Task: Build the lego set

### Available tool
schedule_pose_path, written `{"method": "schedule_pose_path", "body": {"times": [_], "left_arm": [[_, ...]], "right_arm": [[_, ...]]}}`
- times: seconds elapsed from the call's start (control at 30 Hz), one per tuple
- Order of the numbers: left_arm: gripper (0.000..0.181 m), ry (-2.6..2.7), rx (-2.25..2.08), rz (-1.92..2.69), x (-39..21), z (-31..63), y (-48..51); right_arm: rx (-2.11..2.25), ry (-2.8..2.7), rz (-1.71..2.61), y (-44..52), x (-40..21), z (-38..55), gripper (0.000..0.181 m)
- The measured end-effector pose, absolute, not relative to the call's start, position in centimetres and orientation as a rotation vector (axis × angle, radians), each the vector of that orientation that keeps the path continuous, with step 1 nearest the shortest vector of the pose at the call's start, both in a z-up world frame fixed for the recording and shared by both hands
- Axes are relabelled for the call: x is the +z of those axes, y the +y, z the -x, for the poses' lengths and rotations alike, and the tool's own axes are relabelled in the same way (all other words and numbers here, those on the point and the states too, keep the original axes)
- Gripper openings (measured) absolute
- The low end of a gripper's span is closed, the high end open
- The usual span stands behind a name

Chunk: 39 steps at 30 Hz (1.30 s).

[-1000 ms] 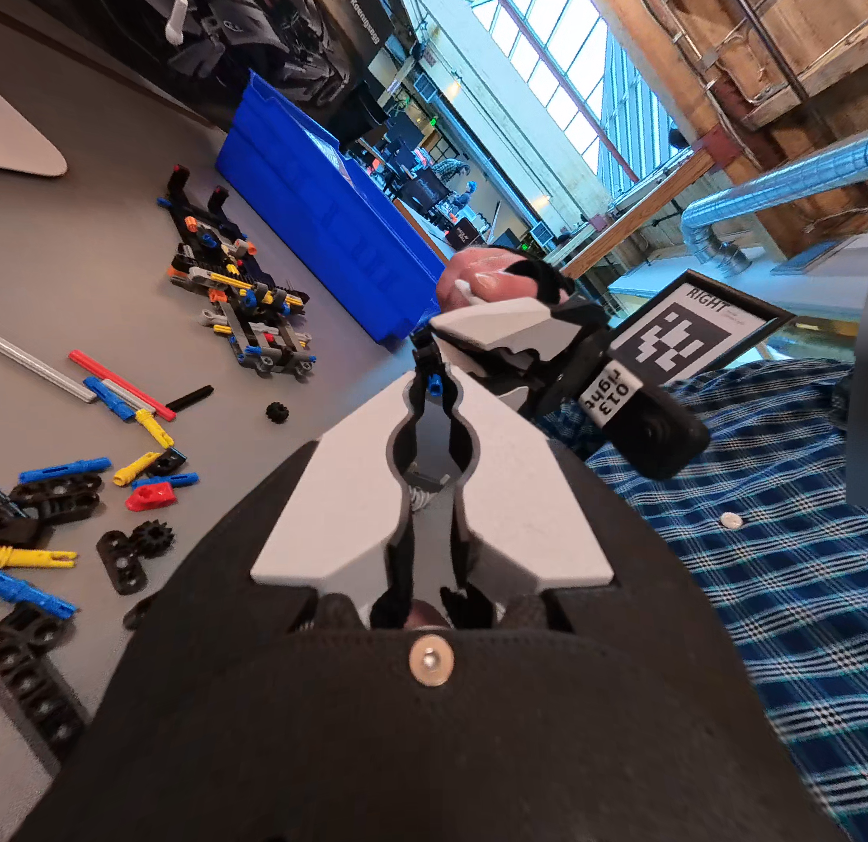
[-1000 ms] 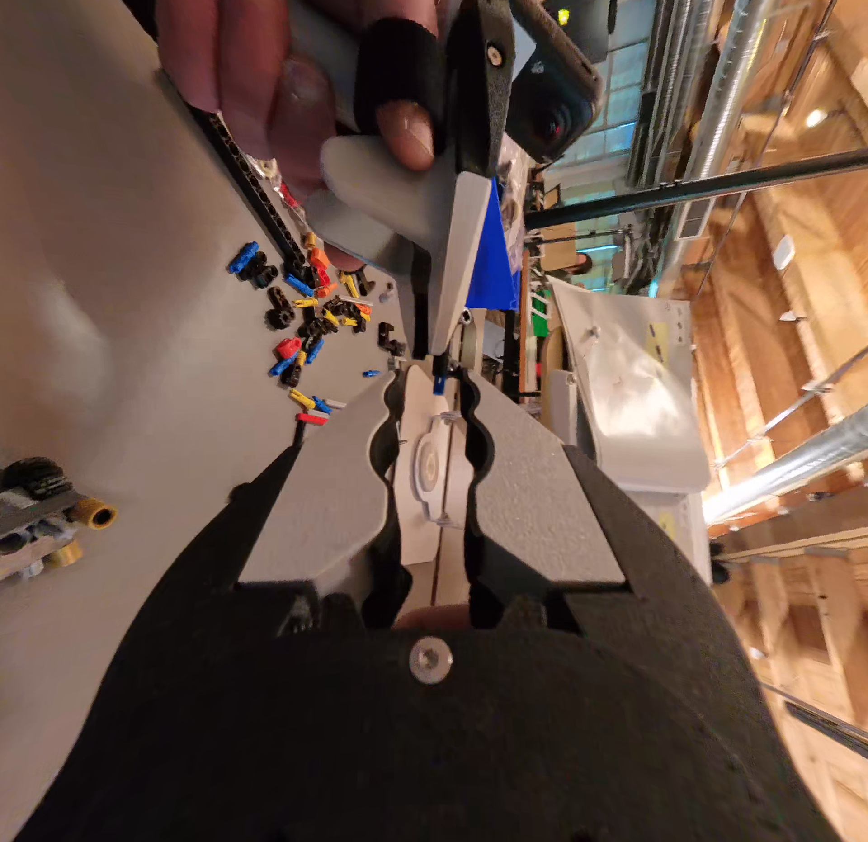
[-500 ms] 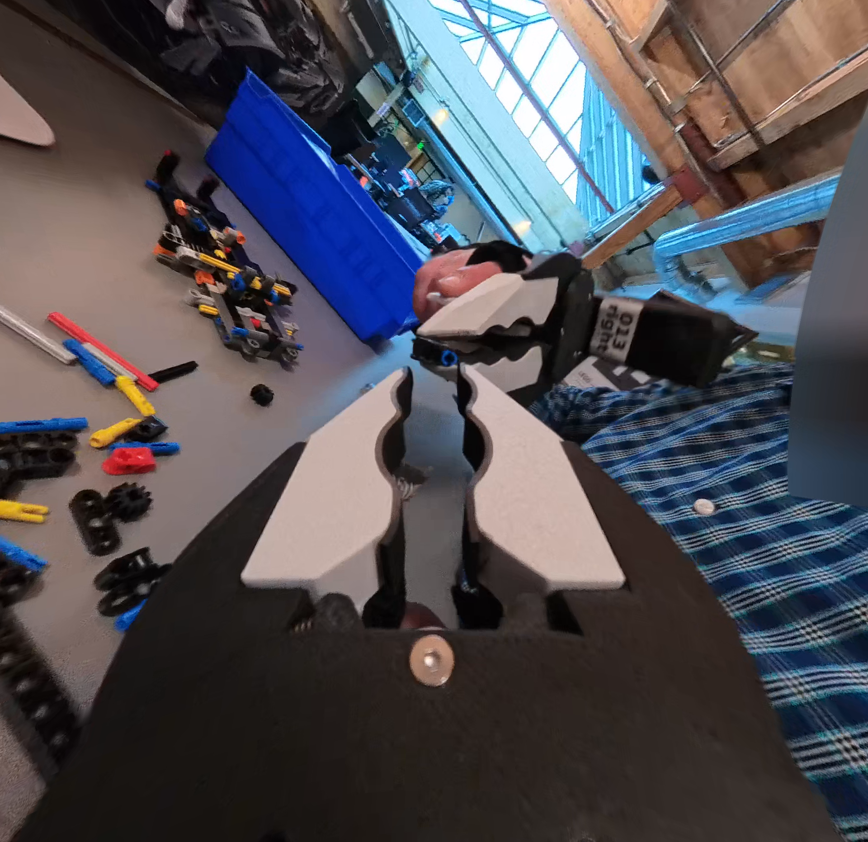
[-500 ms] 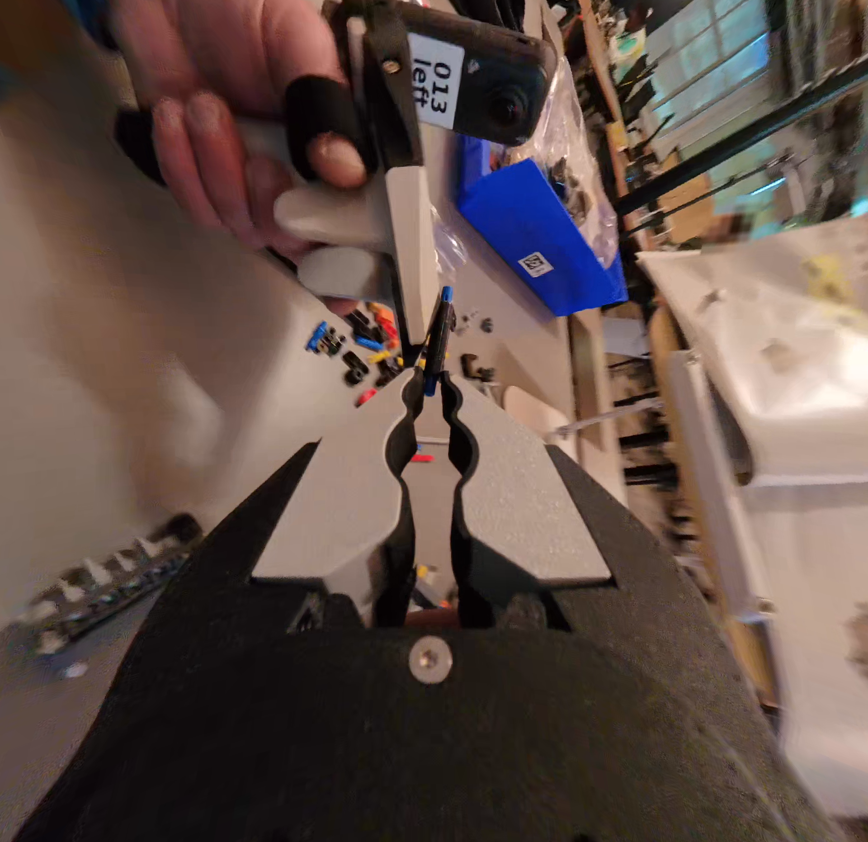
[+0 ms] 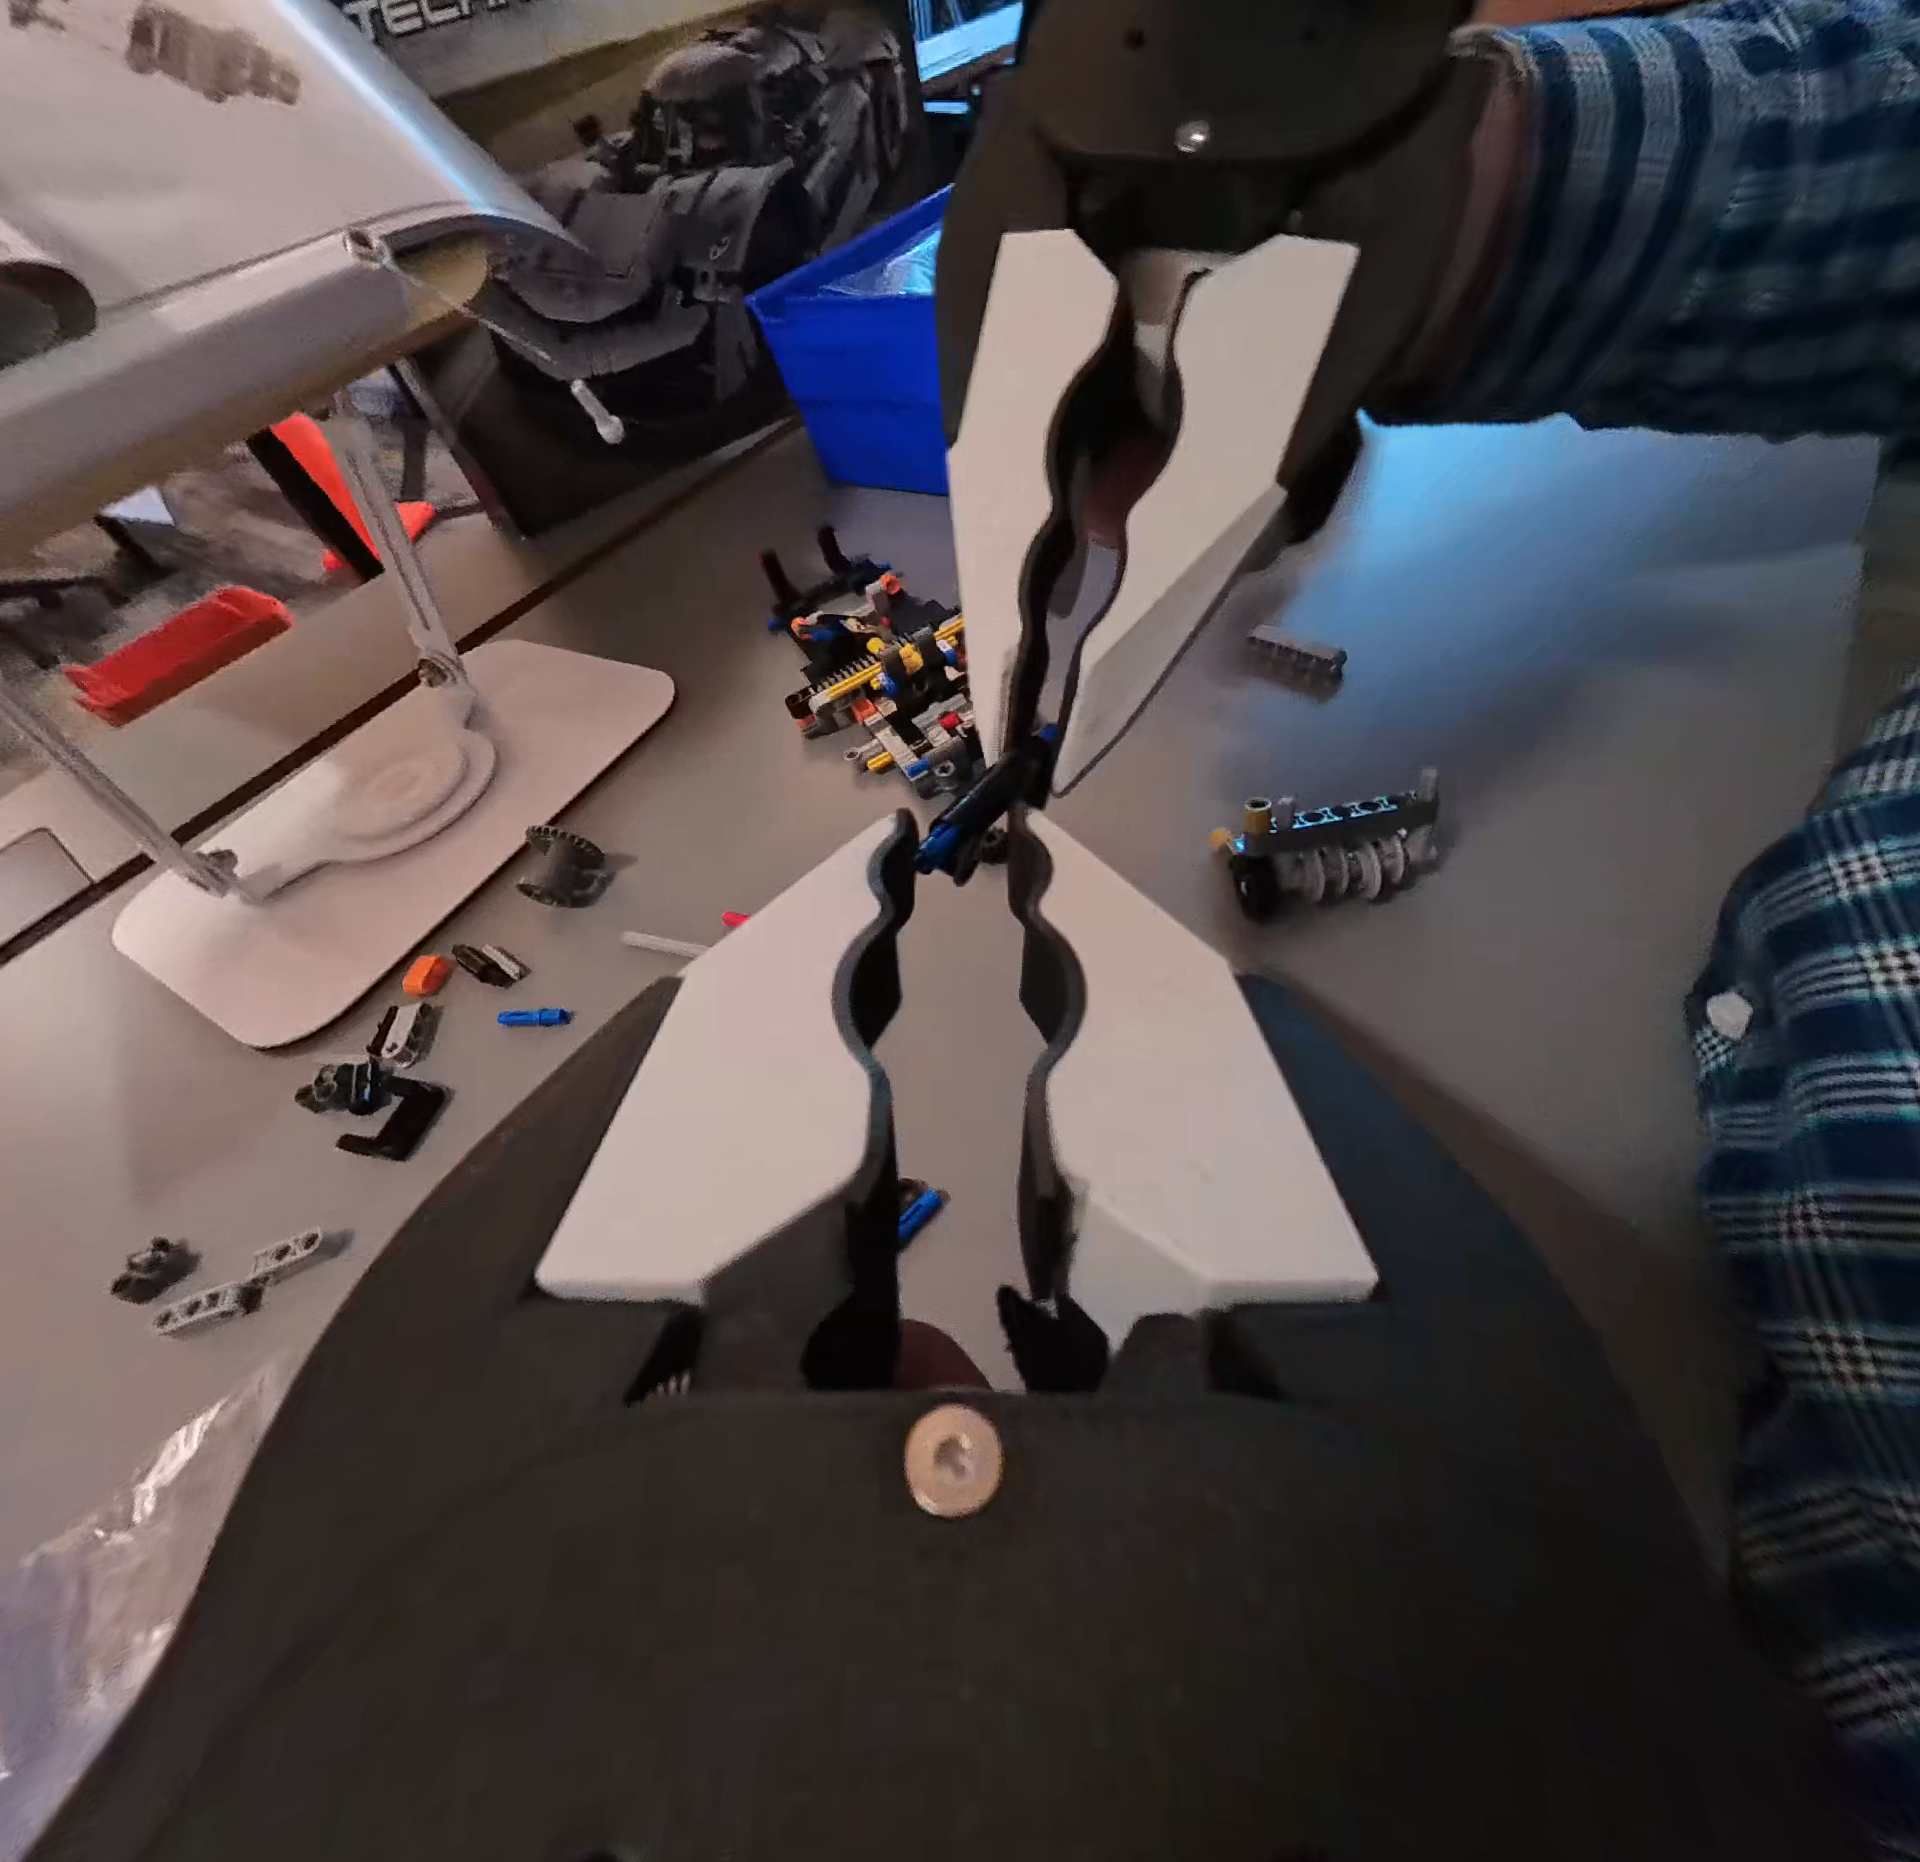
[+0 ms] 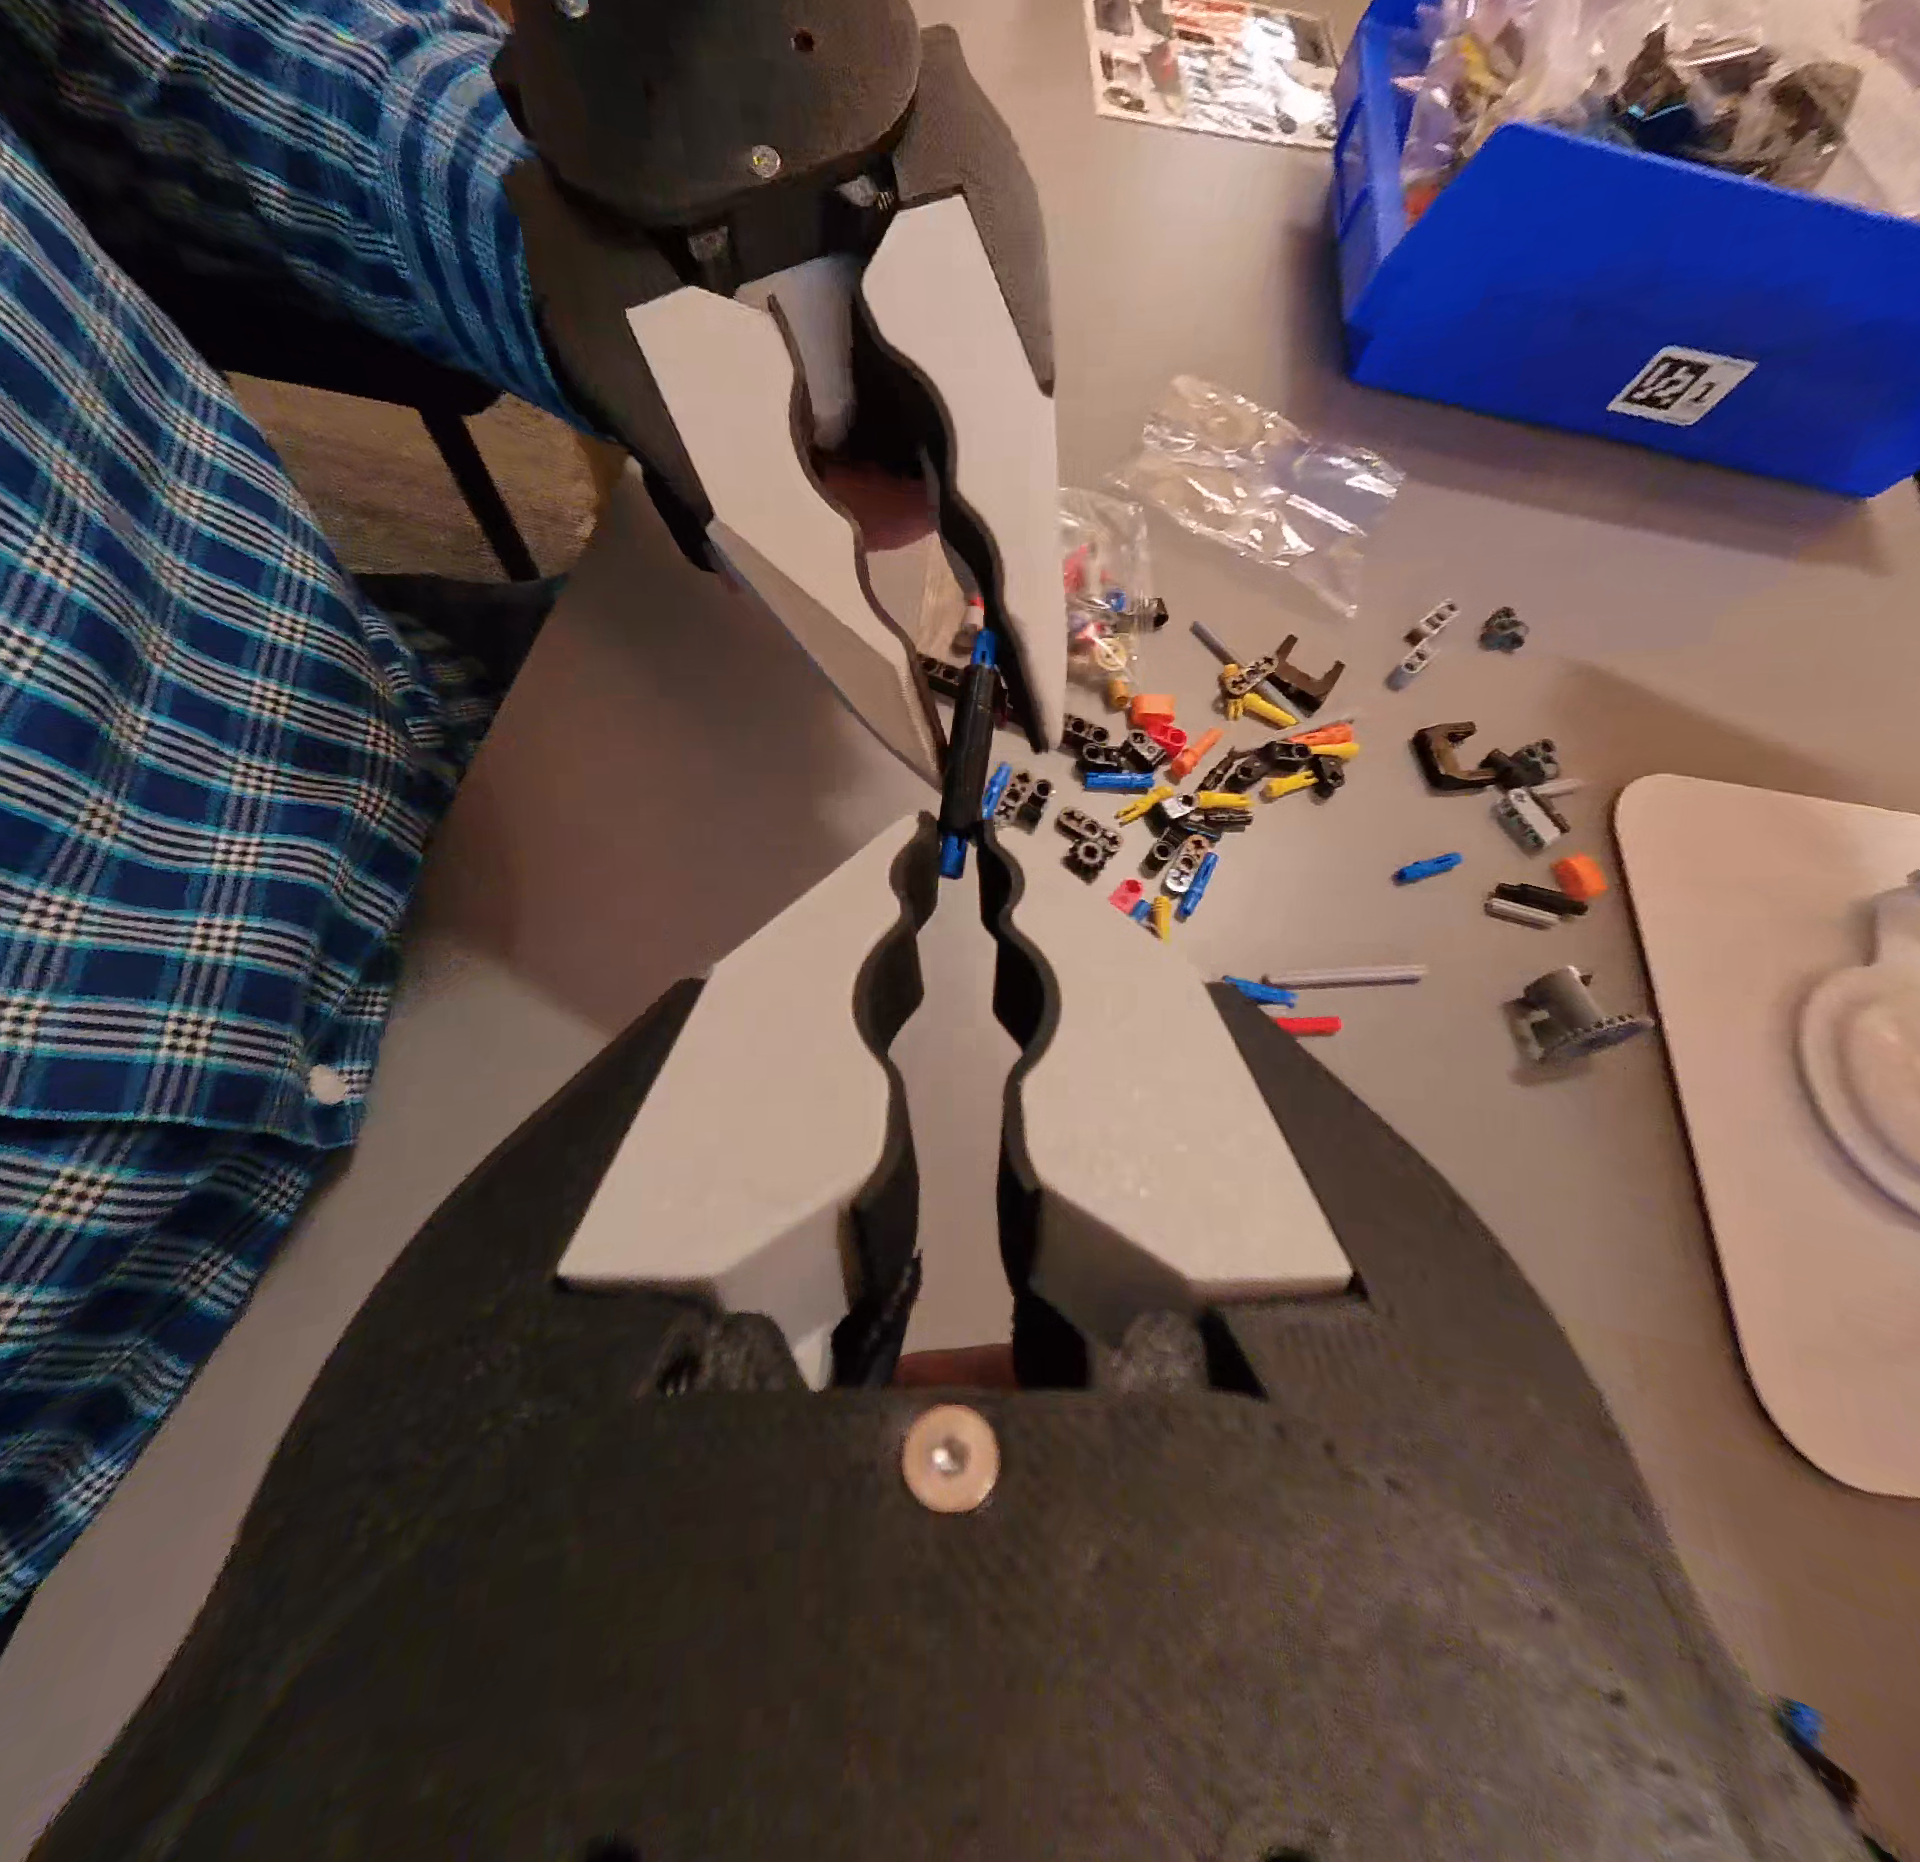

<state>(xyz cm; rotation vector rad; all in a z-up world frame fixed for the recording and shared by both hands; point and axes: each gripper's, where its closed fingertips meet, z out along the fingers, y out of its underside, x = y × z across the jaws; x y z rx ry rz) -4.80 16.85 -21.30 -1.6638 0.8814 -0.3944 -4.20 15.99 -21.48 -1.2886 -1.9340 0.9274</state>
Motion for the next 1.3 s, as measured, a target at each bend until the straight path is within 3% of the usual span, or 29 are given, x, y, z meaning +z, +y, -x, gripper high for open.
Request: {"method": "schedule_pose_path", "body": {"times": [0.27,0.5,0.83,0.97,1.2,1.3], "left_arm": [[0.006,0.702,-0.680,1.771,-21.4,5.2,16.6],[0.005,0.367,-1.208,1.802,-20.7,5.3,16.3],[0.005,0.227,-1.434,1.776,-20.3,5.1,16.3],[0.005,0.204,-1.438,1.777,-20.4,5.2,16.5],[0.005,0.135,-1.514,1.763,-20.5,5.4,16.9],[0.005,0.138,-1.517,1.758,-20.5,5.1,16.8]], "right_arm": [[0.826,-1.870,1.233,17.1,-20.8,4.7,0.013],[0.167,-1.902,0.773,18.0,-20.8,4.9,0.026],[0.279,-1.882,0.840,17.8,-20.7,5.3,0.000],[0.315,-1.863,0.875,18.1,-20.9,5.4,0.001],[0.295,-1.895,0.817,17.7,-20.9,5.2,0.027],[0.344,-1.903,0.831,17.1,-21.2,5.5,0.022]]}}
